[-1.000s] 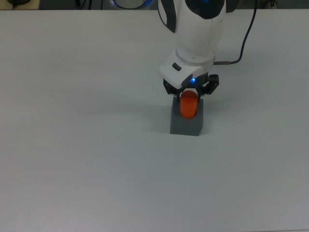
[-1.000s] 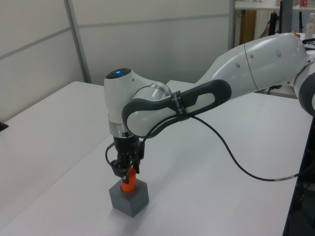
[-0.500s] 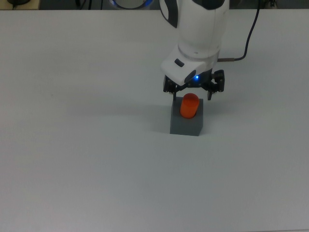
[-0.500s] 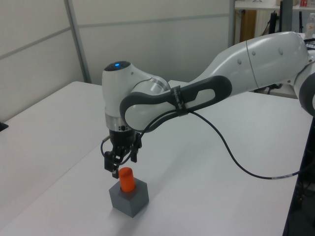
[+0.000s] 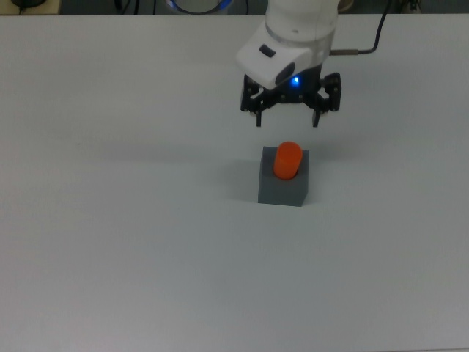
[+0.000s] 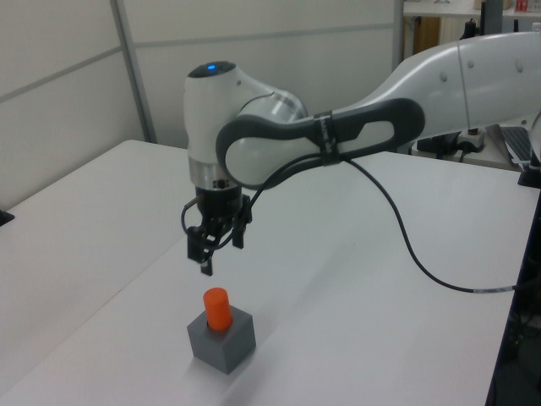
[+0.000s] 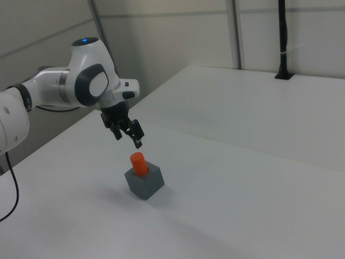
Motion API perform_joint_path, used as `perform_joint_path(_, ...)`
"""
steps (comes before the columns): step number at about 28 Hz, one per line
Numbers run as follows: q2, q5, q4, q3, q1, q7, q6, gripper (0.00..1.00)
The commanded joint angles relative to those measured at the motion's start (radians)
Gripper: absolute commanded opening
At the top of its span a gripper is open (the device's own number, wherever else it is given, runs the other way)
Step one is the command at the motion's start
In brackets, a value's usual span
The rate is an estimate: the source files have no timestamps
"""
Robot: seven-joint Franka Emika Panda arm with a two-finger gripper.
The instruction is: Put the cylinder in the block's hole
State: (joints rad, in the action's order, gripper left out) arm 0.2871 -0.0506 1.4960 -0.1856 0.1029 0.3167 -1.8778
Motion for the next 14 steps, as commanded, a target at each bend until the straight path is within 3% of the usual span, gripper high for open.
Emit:
perform_joint_path(1, -0.066, -0.012, 0.001, 0.034, -0.012, -0.090, 0.101, 1.00)
perform_joint_path(9, -0.103, -0.012, -0.005, 0.104, -0.049, -0.208, 0.215, 1.00)
perform_joint_path(14, -0.102, -0.014, -0.005, 0.117, -0.072, -0.223, 0.213, 1.00)
